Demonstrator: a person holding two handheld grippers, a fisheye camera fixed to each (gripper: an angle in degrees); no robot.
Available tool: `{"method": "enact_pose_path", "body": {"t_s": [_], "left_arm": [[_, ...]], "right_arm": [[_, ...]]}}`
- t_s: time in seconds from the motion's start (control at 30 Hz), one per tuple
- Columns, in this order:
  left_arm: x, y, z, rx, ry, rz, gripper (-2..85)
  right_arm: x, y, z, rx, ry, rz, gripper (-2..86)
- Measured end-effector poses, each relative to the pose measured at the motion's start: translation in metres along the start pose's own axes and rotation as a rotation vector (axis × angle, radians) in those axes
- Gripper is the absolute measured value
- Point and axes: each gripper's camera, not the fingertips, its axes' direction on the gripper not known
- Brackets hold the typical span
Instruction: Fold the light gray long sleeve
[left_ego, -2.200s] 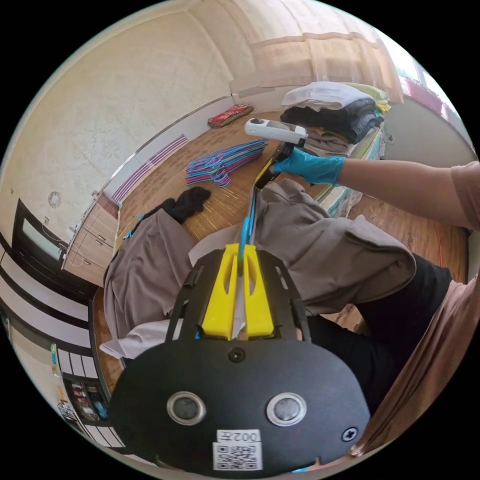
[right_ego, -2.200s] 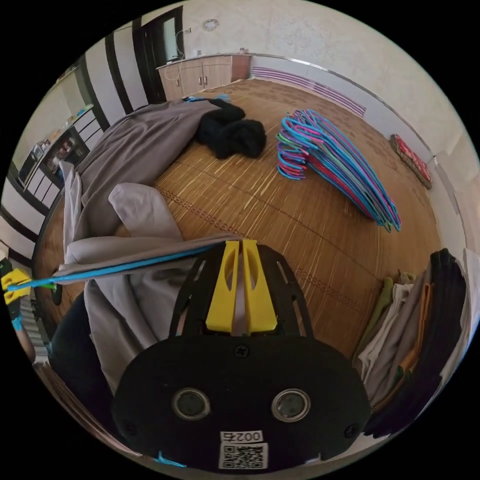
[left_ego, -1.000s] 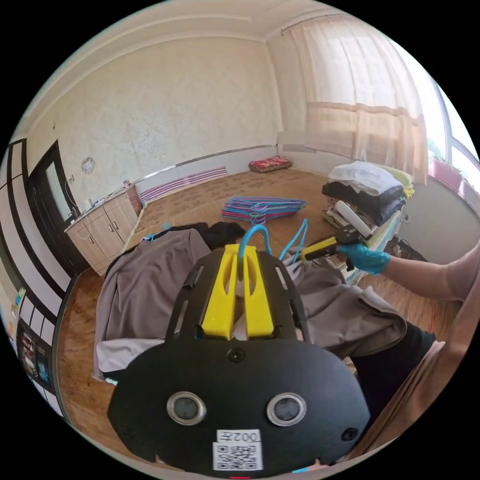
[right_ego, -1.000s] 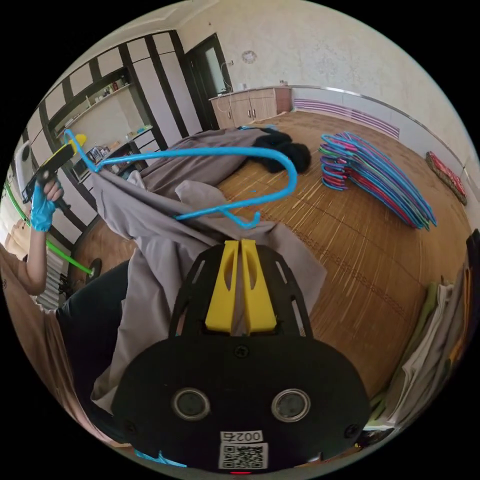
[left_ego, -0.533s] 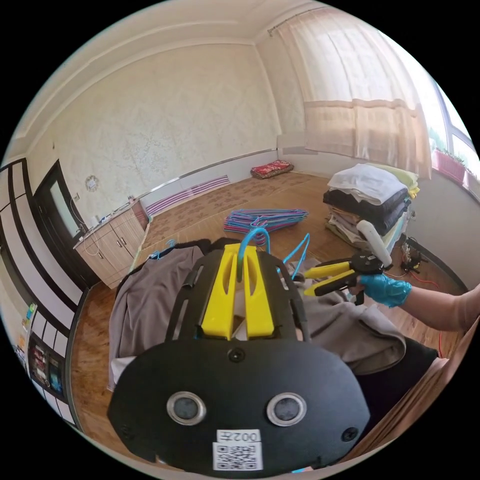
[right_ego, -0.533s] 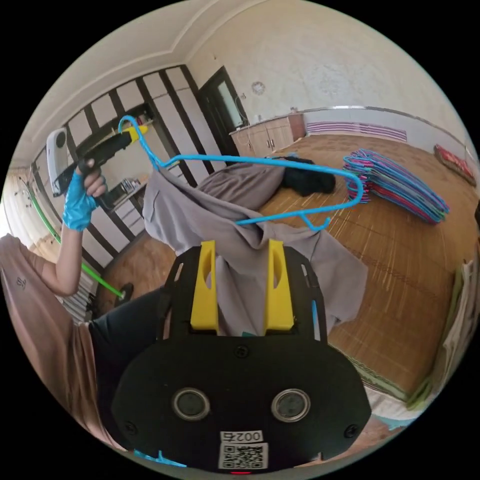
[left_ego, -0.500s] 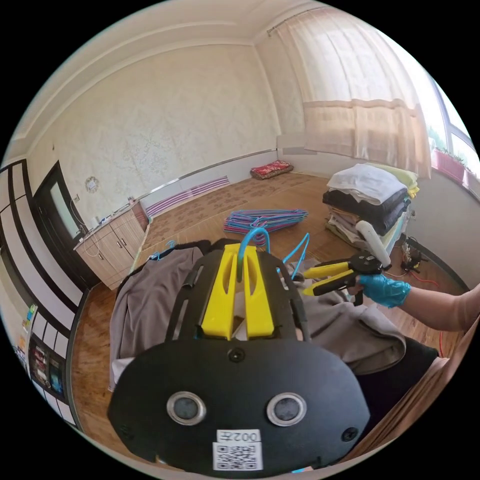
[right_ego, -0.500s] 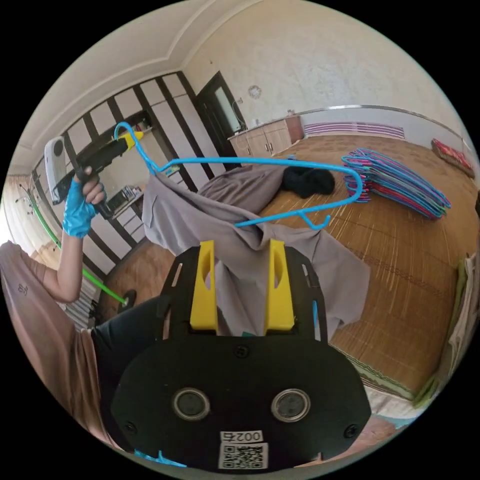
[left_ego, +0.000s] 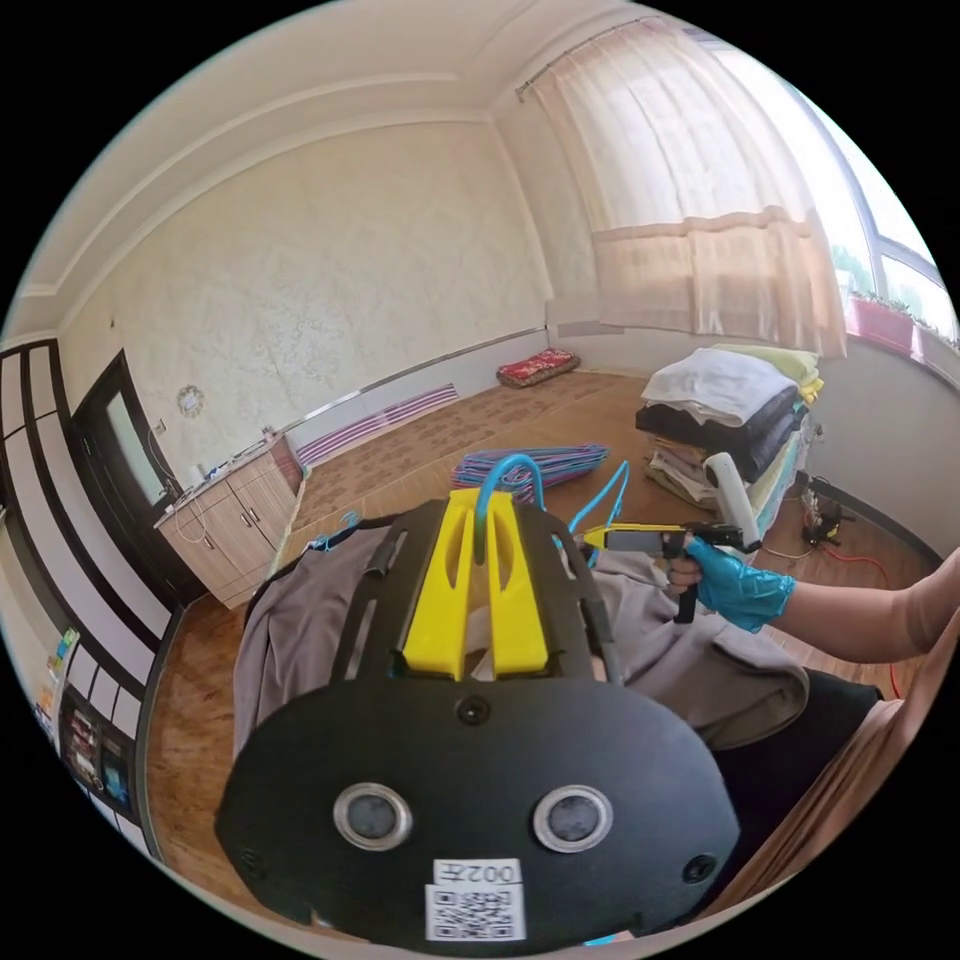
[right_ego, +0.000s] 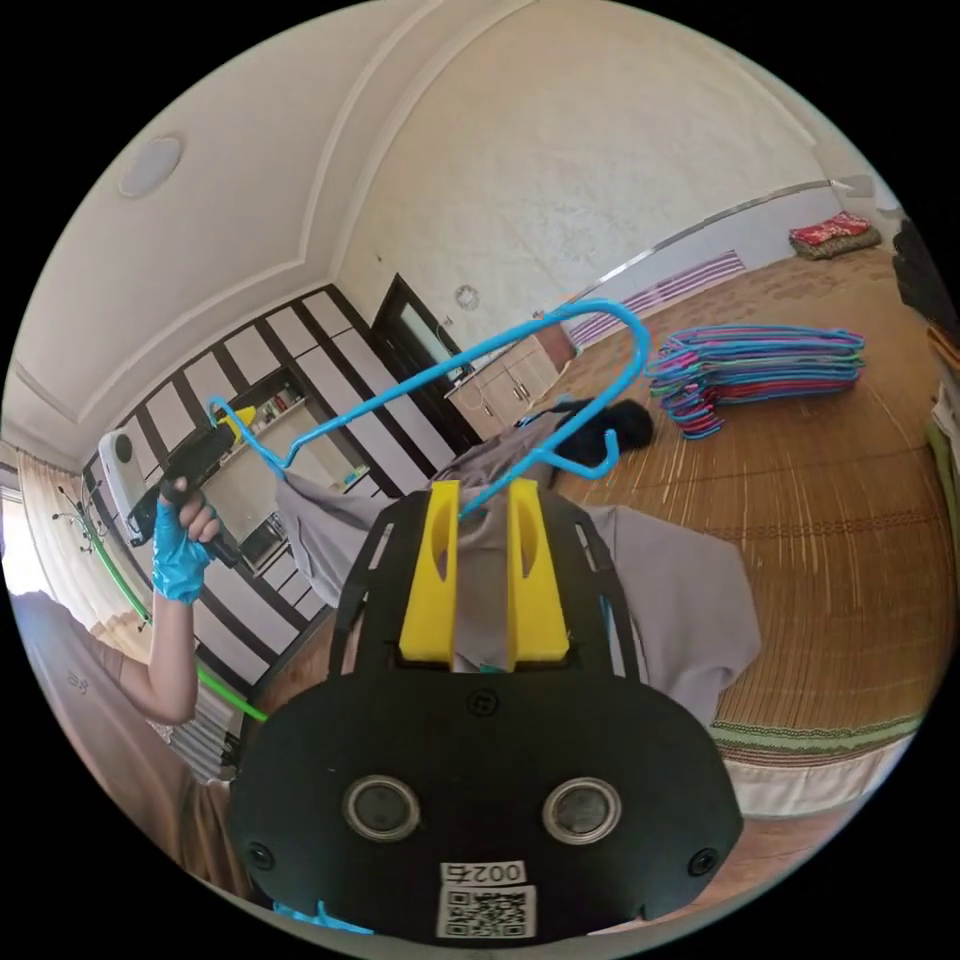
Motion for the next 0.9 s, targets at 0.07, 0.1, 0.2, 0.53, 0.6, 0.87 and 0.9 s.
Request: {"method": "enact_pose_path", "body": {"t_s": [0.07,0.1,0.2,0.53,0.6,0.87,0.9], "left_arm": [[-0.004,-0.004,0.000,-0.001,0.005,-0.013,-1.0],[-0.007,-0.006,0.000,-0.003,0.003,-0.025,-1.0],[-0.014,-0.013,0.003,-0.007,0.009,-0.055,-1.4],[-0.018,-0.041,0.034,-0.049,0.037,-0.137,-1.5],[-0.013,-0.046,0.042,-0.059,0.049,-0.129,-1.5],[0.011,-0.062,0.095,-0.171,0.134,-0.083,-1.3],[0.014,-0.062,0.106,-0.205,0.149,-0.085,-1.2]], "right_arm": [[-0.007,-0.007,-0.013,0.037,0.006,-0.013,7.1],[-0.013,-0.013,-0.022,0.064,0.018,-0.026,6.7],[-0.031,-0.030,-0.046,0.118,0.063,-0.074,5.8],[-0.116,-0.075,-0.111,0.242,0.301,-0.337,3.9],[-0.138,-0.082,-0.114,0.223,0.400,-0.410,3.9],[-0.174,-0.097,-0.093,0.110,0.631,-0.560,4.1],[-0.172,-0.099,-0.084,0.067,0.655,-0.560,4.1]]}}
